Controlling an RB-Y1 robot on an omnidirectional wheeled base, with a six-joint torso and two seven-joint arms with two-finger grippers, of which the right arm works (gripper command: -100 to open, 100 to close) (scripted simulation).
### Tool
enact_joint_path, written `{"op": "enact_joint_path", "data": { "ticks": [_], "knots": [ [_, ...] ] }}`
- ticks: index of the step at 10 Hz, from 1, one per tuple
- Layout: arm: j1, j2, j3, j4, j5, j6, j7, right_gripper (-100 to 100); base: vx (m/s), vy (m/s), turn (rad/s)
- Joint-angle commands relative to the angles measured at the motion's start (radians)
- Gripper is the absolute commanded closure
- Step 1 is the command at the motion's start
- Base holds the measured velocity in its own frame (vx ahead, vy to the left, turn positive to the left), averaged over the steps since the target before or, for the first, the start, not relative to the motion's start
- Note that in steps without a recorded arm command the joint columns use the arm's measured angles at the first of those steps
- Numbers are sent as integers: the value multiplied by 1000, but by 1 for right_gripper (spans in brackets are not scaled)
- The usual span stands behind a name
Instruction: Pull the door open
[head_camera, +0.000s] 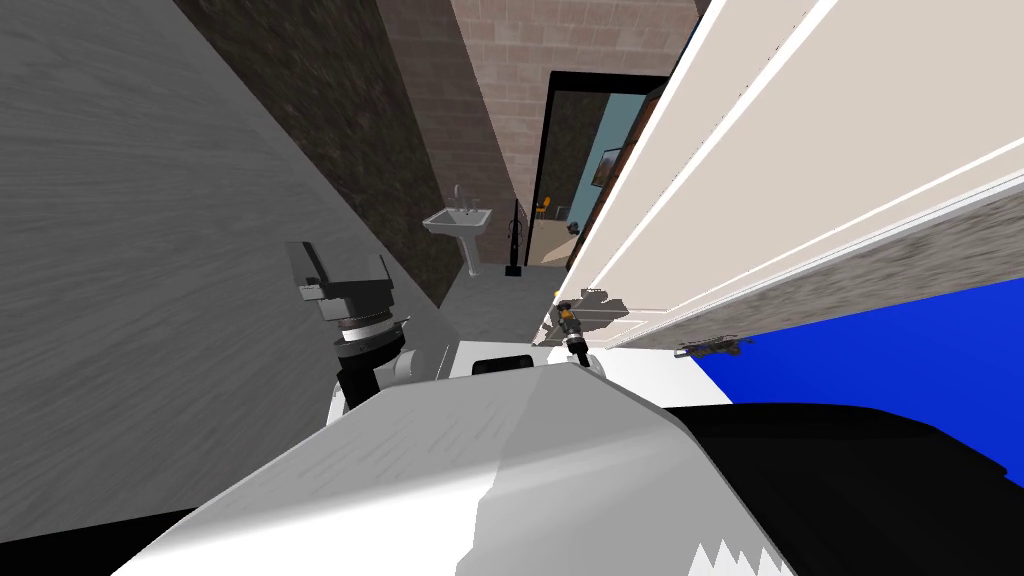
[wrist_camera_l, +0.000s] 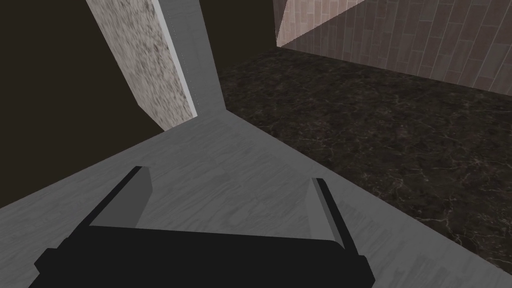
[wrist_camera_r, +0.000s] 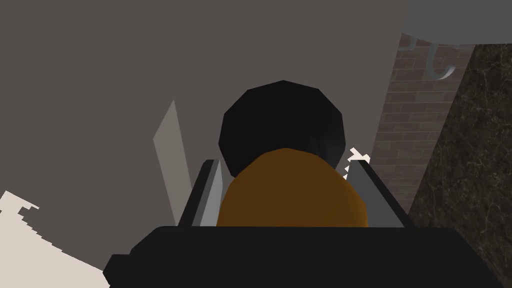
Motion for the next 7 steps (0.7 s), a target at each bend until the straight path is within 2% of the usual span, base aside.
{"op": "enact_joint_path", "data": {
  "ticks": [1,7],
  "knots": [
    [-1,0,-1,-2,-1,-2,0,100,0,0,0],
    [-6,-6,27,7,-47,1,-163,100,-28,-13,35]
  ]
}}
